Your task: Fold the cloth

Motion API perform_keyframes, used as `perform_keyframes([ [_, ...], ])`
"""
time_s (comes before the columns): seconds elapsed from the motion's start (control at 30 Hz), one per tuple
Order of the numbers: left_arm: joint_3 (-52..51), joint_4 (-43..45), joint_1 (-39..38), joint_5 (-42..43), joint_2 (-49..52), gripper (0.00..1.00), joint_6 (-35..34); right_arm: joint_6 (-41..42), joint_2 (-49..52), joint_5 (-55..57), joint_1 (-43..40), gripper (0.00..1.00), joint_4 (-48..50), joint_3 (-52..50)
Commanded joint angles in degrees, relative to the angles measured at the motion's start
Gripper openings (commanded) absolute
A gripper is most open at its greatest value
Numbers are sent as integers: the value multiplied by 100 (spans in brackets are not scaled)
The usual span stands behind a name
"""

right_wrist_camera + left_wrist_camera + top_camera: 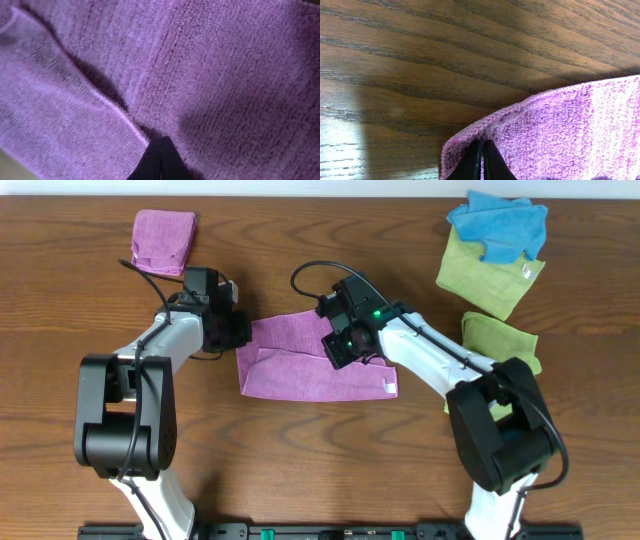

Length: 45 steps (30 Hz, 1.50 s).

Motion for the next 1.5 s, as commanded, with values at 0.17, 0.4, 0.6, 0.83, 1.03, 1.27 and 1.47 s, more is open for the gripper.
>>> perform_keyframes([
  [0.17, 2, 11, 2, -68, 140, 5, 37, 31, 363, 98, 48, 2, -142, 76],
  [0.4, 2, 0, 2, -90, 140, 6, 35, 26, 365, 76, 48, 2, -938, 76],
  [0.6, 2, -46, 2, -118, 140, 6, 13, 28, 363, -350, 48, 1, -1303, 79],
  [0.83, 2, -136, 2, -131, 140, 6, -9, 28, 356, -796, 48, 1, -1711, 79],
  [1.03, 2, -162, 2, -251, 140, 6, -146, 26, 107, -1134, 52, 2, -2011, 79],
  [1.27, 2, -179, 2, -262, 140, 6, -181, -149, -313, -1078, 389, 1, -2133, 79],
  [1.47, 2, -201, 2, -262, 140, 6, -181, -192, -310, -577, 1005, 1, -2306, 66],
])
